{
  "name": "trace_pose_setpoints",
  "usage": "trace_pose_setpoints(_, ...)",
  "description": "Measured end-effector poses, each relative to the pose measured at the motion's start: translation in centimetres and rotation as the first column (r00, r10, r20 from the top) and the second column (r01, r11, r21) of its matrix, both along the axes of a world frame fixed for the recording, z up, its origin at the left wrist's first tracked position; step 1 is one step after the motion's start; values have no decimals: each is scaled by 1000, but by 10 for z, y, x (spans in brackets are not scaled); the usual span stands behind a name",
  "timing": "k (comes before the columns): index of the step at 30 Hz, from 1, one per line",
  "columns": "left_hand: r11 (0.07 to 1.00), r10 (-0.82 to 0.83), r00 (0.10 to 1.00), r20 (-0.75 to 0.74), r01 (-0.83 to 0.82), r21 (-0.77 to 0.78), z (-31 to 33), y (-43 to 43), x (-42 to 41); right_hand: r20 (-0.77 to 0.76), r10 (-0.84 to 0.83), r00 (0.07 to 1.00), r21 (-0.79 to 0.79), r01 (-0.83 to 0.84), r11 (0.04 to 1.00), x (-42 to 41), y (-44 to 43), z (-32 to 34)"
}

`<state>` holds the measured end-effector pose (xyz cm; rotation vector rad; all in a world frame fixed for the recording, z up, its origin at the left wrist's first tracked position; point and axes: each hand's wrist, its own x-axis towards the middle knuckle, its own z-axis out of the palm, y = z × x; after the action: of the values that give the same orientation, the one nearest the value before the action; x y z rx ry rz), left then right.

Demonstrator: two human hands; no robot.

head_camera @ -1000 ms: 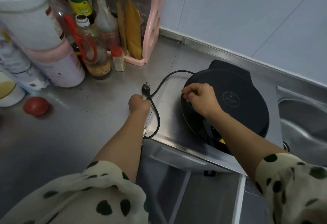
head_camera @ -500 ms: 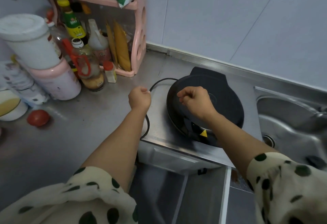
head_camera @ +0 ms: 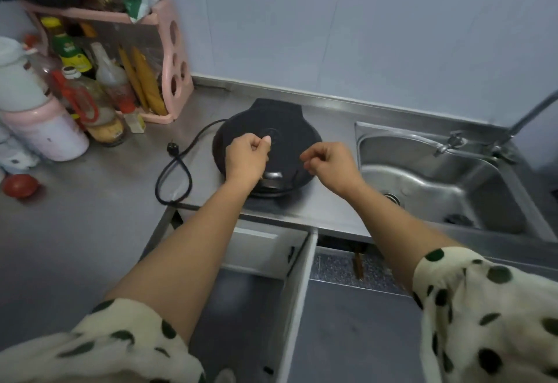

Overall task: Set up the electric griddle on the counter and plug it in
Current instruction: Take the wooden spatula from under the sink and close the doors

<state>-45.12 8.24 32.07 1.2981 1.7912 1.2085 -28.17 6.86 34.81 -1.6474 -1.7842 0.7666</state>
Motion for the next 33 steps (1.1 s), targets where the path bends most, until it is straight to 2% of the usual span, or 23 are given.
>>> trace_pose_setpoints(6,999,-25,1000,-11,24,-26,-27,-77,113,-37,-30,999,-41,29,999,111,-69,-16)
trace_pose_setpoints(13,984,-140,990,11,140,-106,-72,-133,221,-59,-105,993,-157,95,983,220,-123,-56)
trace_pose_setpoints(25,930,-294,947,-130,252,-266,-174,-136,305,-39,-216,976,-248,200,948,315,-141,-169)
trace_pose_setpoints(33,937,-231,963,-141,181,-299,-270,-121,359,-28,-154,988,-313,137,940,377,-113,-284)
